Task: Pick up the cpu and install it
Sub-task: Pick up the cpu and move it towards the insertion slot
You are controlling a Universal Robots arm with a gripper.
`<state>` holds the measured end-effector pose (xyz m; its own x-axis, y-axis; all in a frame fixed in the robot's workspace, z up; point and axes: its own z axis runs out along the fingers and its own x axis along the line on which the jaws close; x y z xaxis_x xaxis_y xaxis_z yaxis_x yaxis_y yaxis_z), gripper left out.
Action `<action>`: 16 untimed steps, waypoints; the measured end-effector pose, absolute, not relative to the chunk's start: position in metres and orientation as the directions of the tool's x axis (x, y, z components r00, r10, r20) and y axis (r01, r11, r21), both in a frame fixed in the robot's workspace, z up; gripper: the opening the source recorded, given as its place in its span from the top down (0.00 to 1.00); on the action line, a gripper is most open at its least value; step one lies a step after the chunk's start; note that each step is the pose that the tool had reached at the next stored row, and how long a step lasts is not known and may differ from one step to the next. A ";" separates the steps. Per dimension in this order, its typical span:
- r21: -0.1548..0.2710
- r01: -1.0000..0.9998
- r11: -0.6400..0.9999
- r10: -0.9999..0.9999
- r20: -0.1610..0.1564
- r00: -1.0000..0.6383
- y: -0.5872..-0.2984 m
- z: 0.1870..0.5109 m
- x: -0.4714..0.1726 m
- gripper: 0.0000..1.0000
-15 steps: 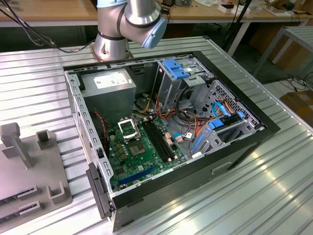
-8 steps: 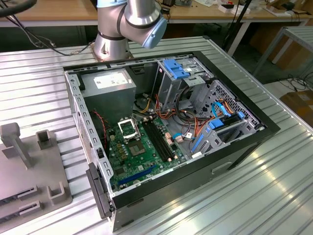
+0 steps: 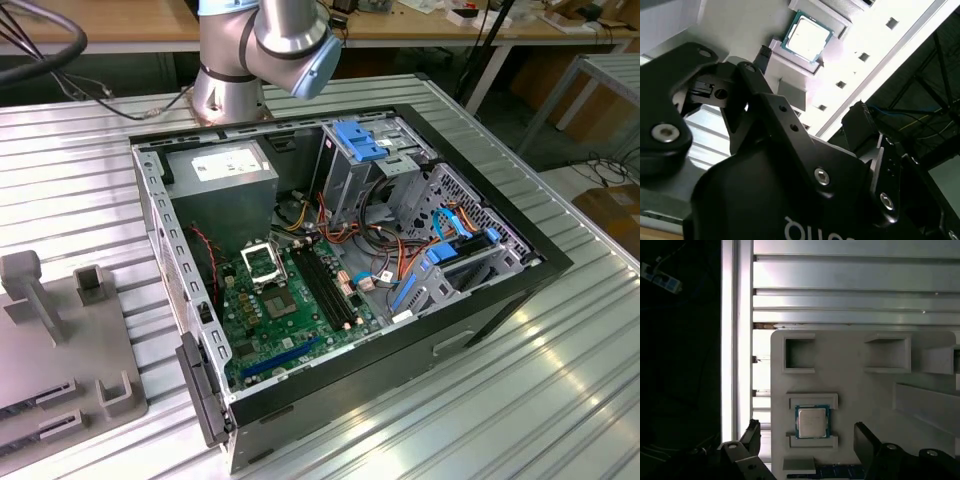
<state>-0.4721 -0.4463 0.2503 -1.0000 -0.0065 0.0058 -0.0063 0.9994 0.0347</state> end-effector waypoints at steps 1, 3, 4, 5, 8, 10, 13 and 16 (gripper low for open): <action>0.035 -0.006 0.999 -0.006 0.006 -1.000 -0.447 0.249 -0.472 0.17; 0.035 -0.006 0.999 -0.007 0.006 -1.000 -0.448 0.242 -0.472 0.19; 0.035 -0.007 0.999 -0.007 0.006 -1.000 -0.449 0.239 -0.472 0.26; 0.035 -0.011 0.999 -0.011 0.006 -1.000 -0.450 0.236 -0.472 0.26; 0.035 -0.026 0.999 -0.026 0.006 -1.000 -0.450 0.232 -0.472 0.26; 0.035 -0.032 0.999 -0.032 0.006 -0.999 -0.450 0.228 -0.472 0.27; 0.035 -0.034 0.999 -0.034 0.006 -0.999 -0.452 0.222 -0.472 0.35; 0.035 -0.041 0.999 -0.041 0.006 -0.999 -0.455 0.212 -0.472 0.35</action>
